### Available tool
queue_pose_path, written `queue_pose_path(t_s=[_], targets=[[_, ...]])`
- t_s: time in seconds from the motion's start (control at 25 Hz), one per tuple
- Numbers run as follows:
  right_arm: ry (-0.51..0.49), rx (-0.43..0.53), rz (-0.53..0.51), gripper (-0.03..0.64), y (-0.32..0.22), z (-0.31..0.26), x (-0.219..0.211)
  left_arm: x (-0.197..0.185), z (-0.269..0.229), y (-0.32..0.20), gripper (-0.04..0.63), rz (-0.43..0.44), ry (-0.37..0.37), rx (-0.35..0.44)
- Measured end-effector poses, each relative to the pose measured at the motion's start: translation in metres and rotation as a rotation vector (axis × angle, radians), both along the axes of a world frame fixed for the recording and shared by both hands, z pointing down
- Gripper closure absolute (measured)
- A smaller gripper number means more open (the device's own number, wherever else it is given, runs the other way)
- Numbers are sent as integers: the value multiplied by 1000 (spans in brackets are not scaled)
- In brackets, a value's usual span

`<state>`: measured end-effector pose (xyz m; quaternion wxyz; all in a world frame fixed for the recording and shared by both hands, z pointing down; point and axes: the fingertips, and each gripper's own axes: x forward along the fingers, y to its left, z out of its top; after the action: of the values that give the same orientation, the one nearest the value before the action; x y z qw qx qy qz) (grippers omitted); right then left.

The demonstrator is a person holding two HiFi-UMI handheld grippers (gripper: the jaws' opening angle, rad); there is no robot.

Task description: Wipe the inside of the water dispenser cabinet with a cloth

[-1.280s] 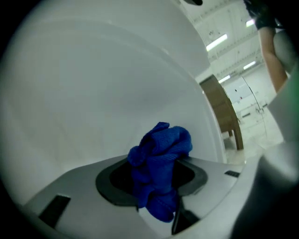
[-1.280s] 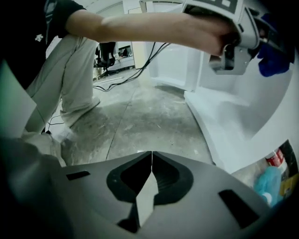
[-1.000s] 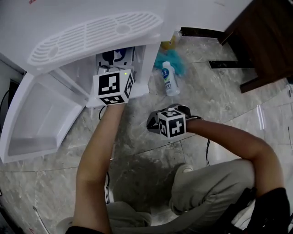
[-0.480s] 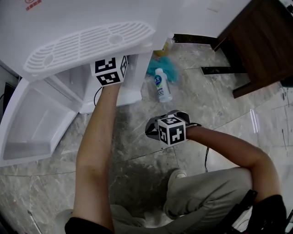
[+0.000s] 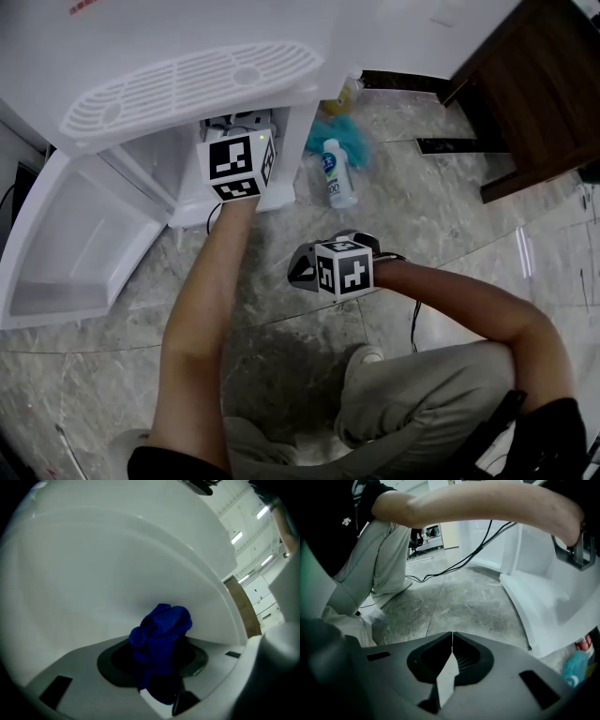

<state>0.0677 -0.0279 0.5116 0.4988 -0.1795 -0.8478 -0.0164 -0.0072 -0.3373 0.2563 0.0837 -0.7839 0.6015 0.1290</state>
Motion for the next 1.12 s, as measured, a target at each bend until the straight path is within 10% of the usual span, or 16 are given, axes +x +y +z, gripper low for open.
queue_pose_path(t_s=[0.32, 0.64, 0.92, 1.12], targets=[[-36, -58, 68, 618, 1, -11, -6, -10, -16, -34, 414, -39, -257, -19], [-24, -44, 2, 618, 8, -9, -16, 5, 5, 2, 416, -87, -281, 16], [32, 48, -185, 618, 26, 0, -1, -5, -11, -40, 416, -117, -465, -26], [41, 38, -166, 618, 24, -1, 5, -2, 6, -35, 416, -40, -427, -79]])
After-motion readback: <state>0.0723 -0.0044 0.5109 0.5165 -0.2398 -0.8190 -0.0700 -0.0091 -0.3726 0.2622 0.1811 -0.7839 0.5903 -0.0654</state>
